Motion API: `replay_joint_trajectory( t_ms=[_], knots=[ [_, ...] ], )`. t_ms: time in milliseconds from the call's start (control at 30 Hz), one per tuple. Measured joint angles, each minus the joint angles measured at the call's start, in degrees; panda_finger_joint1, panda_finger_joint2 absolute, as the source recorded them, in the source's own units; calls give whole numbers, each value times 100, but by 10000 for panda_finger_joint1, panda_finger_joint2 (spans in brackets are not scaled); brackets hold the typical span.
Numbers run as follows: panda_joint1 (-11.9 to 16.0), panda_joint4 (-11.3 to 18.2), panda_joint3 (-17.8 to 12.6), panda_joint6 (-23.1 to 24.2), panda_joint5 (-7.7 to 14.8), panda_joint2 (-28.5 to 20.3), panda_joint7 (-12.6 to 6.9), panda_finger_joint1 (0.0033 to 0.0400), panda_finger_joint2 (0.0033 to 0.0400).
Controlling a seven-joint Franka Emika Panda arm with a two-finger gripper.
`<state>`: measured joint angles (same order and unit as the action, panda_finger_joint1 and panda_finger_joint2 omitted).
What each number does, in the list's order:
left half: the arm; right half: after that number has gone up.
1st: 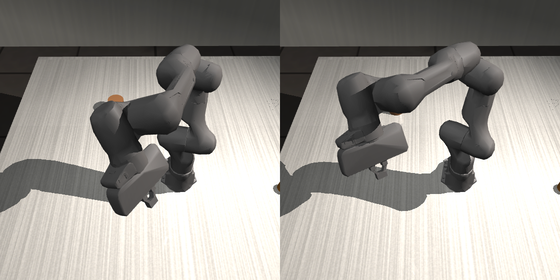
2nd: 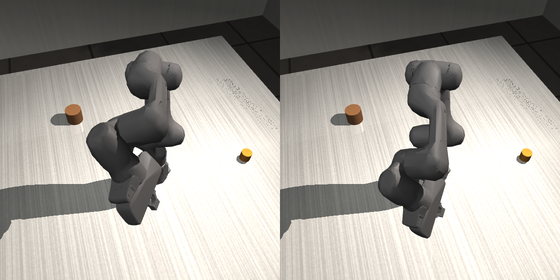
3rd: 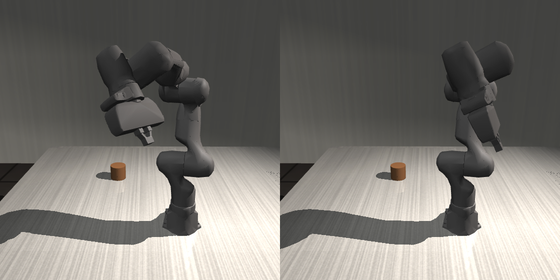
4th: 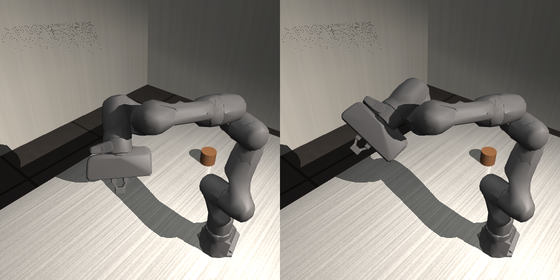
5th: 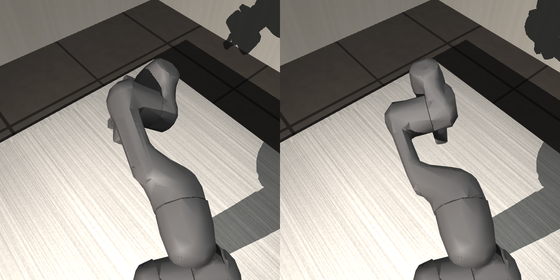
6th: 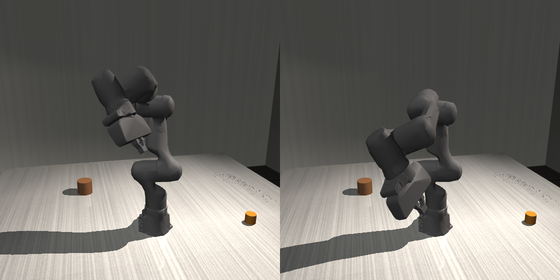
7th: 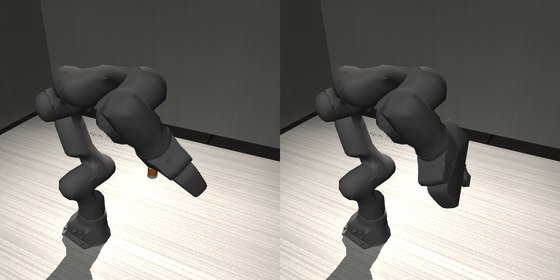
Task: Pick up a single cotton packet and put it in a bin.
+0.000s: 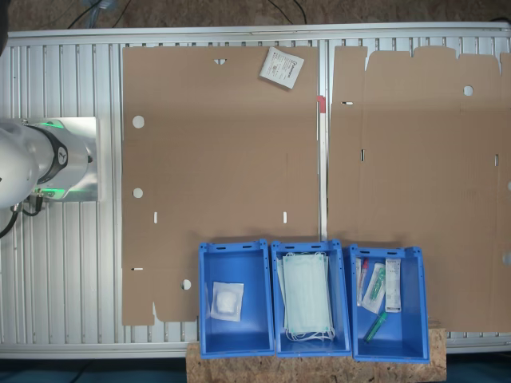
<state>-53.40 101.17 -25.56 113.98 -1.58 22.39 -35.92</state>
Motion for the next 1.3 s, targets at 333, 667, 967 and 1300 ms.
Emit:
replay_joint_trajectory(
  t_ms=[333,667,967,1300],
  knots=[
    [61,284,0,702,-9,100,-17,400,400],
    [213,846,2,1164,-16,128,-74,400,400],
    [415,1239,3,1457,-20,184,-82,400,400],
    [615,1378,4,1785,-25,349,-105,400,400]
  ],
)
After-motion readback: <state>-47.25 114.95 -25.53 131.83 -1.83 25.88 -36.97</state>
